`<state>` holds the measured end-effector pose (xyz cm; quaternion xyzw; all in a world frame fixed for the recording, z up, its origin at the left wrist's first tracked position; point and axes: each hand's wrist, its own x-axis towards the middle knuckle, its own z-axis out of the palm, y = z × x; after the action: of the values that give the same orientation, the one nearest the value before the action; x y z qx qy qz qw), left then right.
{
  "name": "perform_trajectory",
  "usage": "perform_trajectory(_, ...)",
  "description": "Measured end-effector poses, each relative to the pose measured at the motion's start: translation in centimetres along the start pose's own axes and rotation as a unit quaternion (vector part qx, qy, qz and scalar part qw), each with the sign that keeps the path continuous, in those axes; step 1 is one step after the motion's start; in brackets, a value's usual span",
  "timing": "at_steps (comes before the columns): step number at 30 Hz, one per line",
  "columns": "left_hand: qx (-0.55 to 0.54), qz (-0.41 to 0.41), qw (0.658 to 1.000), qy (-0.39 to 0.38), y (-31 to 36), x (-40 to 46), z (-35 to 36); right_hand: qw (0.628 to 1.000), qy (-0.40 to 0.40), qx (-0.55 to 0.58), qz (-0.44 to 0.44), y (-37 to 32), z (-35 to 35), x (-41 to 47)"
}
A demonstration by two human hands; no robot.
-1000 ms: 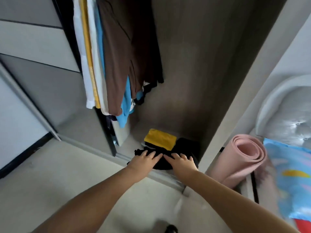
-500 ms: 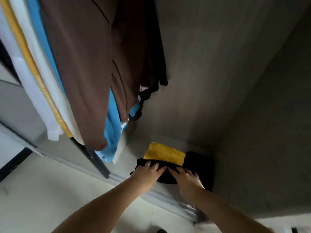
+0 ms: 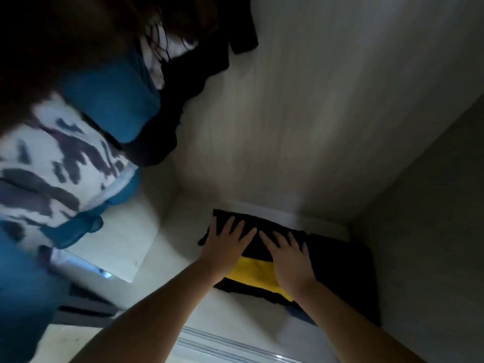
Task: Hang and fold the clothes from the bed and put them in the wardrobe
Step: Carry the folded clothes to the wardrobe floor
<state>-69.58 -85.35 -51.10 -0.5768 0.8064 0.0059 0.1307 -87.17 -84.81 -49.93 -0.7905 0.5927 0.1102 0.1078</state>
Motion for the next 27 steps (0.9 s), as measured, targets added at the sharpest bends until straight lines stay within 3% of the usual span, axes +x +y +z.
perform_trajectory(3,0.005,-0.006,1.000,0.011,-0.2,2.6,5.4,1.000,0.007,-0.007,-0.001,0.3,5.1,3.2)
perform_trajectory(7,0.008,-0.017,0.992,-0.124,0.3,4.4,11.9,0.992,-0.121,0.006,-0.028,1.5,13.1,5.0)
perform_trajectory(10,-0.029,-0.035,0.983,-0.178,0.7,4.2,15.6,0.987,-0.156,0.033,-0.033,2.3,17.0,5.8)
perform_trajectory(17,-0.057,-0.026,0.966,-0.253,1.2,3.9,13.1,0.987,-0.152,0.025,-0.051,2.6,15.1,5.6)
perform_trajectory(21,-0.080,-0.007,0.976,-0.203,2.4,2.3,6.5,0.993,-0.089,0.077,-0.029,2.1,9.9,2.4)
perform_trajectory(27,-0.143,-0.049,0.989,0.002,2.8,-0.4,-7.5,0.987,0.000,0.160,0.001,1.3,-3.5,-1.5)
